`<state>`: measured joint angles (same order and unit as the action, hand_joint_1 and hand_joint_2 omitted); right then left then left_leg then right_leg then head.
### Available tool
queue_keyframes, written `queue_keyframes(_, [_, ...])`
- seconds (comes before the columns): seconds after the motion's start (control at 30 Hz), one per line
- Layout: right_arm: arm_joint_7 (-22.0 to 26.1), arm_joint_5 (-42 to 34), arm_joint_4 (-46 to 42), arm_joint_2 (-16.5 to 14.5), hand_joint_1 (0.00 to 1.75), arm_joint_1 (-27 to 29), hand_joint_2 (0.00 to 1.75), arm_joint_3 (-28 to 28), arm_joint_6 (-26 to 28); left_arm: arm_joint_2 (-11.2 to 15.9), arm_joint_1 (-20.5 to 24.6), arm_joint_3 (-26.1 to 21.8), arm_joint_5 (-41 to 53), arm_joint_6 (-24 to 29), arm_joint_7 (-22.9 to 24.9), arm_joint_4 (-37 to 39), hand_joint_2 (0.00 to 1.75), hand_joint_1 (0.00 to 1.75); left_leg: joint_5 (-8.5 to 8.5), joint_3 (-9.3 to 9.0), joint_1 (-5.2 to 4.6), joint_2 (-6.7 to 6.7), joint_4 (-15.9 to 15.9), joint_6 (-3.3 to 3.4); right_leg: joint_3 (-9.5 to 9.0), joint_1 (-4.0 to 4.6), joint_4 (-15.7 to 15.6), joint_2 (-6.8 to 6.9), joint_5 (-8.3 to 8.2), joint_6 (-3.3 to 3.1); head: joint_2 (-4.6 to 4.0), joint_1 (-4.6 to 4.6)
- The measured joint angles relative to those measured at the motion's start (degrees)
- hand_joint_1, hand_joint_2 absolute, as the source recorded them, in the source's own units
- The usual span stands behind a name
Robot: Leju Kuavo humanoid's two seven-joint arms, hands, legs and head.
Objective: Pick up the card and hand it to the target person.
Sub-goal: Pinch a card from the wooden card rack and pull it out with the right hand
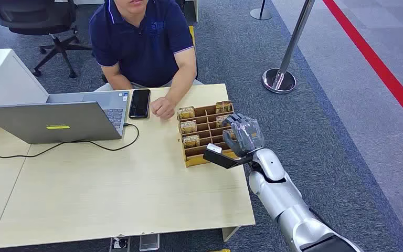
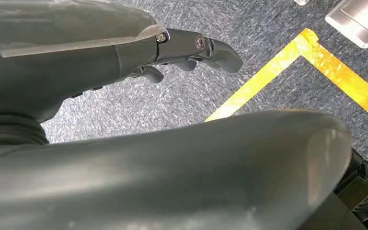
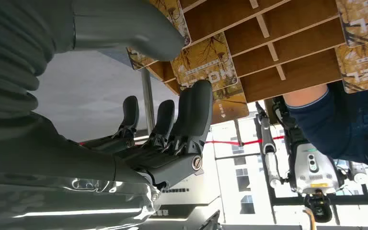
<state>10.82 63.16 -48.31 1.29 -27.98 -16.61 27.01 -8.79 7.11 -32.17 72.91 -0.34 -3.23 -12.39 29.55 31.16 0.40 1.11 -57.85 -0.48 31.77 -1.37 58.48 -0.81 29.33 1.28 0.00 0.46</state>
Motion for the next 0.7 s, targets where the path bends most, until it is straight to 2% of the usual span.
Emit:
queue_keyframes(0.23, [-0.77,1.09,0.96,0.00,0.89,0.00,1.75,0.00,0.94,0.00,-0.08,0.00,0.07,0.01,0.00,0.02,0.00,0.00,0.00,0.00,0.00,0.00,0.00,0.00,0.00,0.00,0.00,0.00,0.00,0.00,0.00,0.01])
queue_keyframes(0.47, [-1.09,1.70,1.97,0.02,0.79,0.03,1.75,0.01,1.76,0.00,-0.08,0.02,0.18,-0.05,-0.02,0.02,0.00,0.00,0.00,-0.01,0.00,0.00,0.00,0.00,0.01,0.00,-0.01,0.00,0.00,0.00,0.00,0.00])
queue_keyframes(0.7, [-1.20,2.21,2.97,0.02,0.78,0.03,1.75,0.16,2.31,0.00,-0.08,0.02,0.17,-0.10,-0.02,0.02,0.00,0.00,0.00,0.00,0.00,0.00,0.00,0.00,0.01,0.00,-0.01,0.00,0.00,0.00,0.00,0.02])
